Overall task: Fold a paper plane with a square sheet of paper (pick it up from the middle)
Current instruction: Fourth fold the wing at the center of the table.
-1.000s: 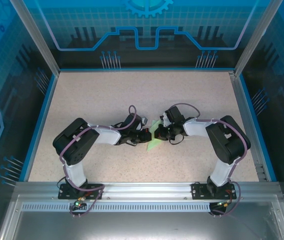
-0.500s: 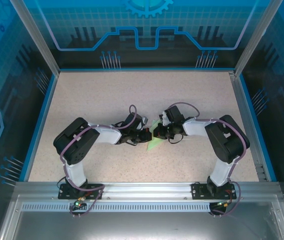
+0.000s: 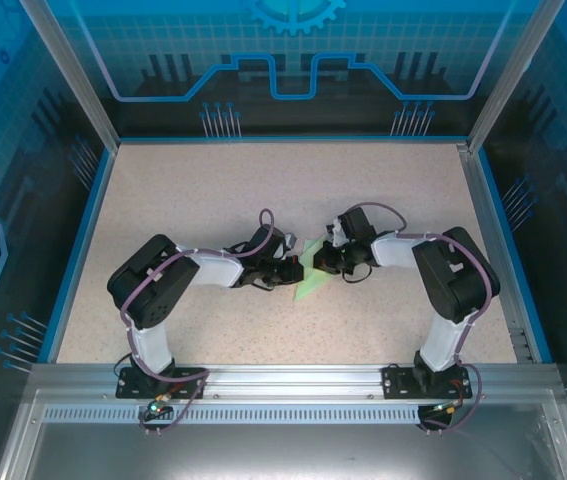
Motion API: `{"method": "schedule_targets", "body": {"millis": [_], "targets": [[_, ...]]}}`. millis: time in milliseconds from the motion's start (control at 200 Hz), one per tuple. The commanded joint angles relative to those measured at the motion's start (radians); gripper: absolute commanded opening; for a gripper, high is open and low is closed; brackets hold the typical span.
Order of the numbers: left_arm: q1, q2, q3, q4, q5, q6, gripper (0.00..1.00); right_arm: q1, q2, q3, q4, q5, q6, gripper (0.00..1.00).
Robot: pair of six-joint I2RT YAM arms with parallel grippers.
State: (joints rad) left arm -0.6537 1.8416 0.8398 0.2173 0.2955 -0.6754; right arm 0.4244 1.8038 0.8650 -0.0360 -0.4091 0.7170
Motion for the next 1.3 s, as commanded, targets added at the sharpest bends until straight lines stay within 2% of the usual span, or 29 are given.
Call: {"method": "schedule_targets", "body": {"millis": [0, 125, 340, 640, 950, 1291], "targets": [[0.002, 0.044, -0.011, -0.144, -0.005, 0.034, 0.0, -0.04, 0.032, 0.043, 0.008, 0.059, -0.004, 0.05], [0.002, 0.044, -0.009, -0.148, -0.002, 0.037, 0.0, -0.047, 0.016, 0.052, 0.014, 0.067, -0.018, 0.05], [-0.001, 0.045, 0.003, -0.156, -0.001, 0.039, 0.0, 0.008, -0.047, 0.02, 0.039, -0.023, -0.039, 0.05], [-0.003, 0.047, 0.007, -0.168, -0.005, 0.042, 0.0, 0.021, 0.026, -0.016, 0.08, -0.041, -0.017, 0.05], [-0.004, 0.047, 0.006, -0.202, -0.007, 0.052, 0.0, -0.074, 0.059, 0.009, 0.055, -0.018, -0.04, 0.04], [-0.006, 0.056, 0.0, -0.205, -0.002, 0.06, 0.0, -0.202, 0.139, 0.15, -0.001, 0.0, -0.038, 0.06]]}}
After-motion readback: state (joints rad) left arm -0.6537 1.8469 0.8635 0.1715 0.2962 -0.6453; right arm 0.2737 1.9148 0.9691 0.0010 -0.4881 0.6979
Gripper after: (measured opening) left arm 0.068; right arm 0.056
